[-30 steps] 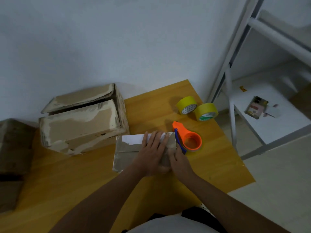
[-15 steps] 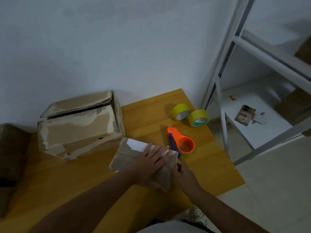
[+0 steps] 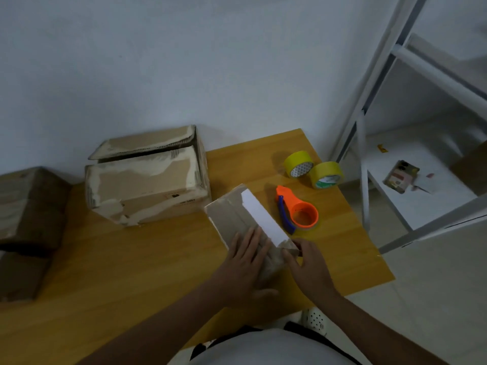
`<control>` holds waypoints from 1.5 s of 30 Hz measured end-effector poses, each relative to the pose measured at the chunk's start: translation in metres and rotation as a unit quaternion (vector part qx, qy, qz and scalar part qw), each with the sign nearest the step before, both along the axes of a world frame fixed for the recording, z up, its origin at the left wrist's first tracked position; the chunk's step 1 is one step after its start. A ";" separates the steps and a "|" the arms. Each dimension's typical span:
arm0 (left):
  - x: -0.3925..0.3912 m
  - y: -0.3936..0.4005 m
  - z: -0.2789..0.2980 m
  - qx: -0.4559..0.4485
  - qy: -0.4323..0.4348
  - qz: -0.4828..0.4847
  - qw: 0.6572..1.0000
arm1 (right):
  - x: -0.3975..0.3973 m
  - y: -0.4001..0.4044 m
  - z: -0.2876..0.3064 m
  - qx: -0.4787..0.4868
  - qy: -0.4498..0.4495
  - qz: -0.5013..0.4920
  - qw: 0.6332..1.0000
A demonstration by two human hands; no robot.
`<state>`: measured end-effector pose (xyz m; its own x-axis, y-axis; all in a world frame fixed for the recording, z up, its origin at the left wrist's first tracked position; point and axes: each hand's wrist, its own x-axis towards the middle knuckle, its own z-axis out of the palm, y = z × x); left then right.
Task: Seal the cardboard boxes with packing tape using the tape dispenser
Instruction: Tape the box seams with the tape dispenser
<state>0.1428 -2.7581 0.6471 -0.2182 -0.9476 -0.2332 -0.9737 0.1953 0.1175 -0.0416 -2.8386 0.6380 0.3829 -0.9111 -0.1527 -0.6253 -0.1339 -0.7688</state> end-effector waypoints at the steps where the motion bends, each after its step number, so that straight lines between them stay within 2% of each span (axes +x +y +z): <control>1: 0.000 -0.002 0.000 0.002 -0.008 -0.014 1.000 | -0.003 0.004 0.000 -0.005 0.002 -0.007 1.000; 5: 0.016 -0.014 0.000 0.001 0.002 -0.064 0.998 | -0.003 0.008 0.004 0.035 -0.023 -0.011 0.999; 9: 0.023 -0.017 -0.006 -0.020 0.048 -0.016 0.999 | 0.011 0.007 0.006 0.077 -0.084 0.050 0.992; 18: 0.010 -0.017 -0.025 -0.120 -0.024 0.036 0.992 | 0.023 -0.009 0.000 0.090 -0.057 0.075 0.991; 24: 0.031 -0.047 -0.016 -0.073 0.024 0.037 0.996 | 0.033 -0.039 0.004 0.096 -0.091 0.086 0.987; 28: 0.040 -0.056 -0.019 -0.075 0.001 0.043 0.996 | 0.041 -0.051 0.001 0.092 -0.103 0.104 0.985; 34: 0.050 -0.088 -0.015 -0.087 -0.021 0.095 0.991 | 0.064 -0.093 0.010 0.053 -0.028 0.105 0.993; 37: 0.059 -0.098 -0.019 -0.088 -0.030 0.098 0.991 | 0.056 -0.102 0.003 0.006 -0.020 0.021 1.000; 40: 0.063 -0.105 -0.021 -0.090 -0.027 0.103 0.990 | 0.040 -0.101 -0.017 0.010 0.051 -0.032 0.998; 45: 0.067 -0.111 -0.021 -0.085 -0.018 0.104 0.991 | 0.042 -0.096 -0.039 0.039 0.145 0.003 0.989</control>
<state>0.2103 -2.8691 0.6266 -0.0076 -0.9975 -0.0697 -0.9979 0.0031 0.0643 -0.0001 -2.9349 0.5993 0.3188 -0.8900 -0.3260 -0.8202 -0.0867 -0.5655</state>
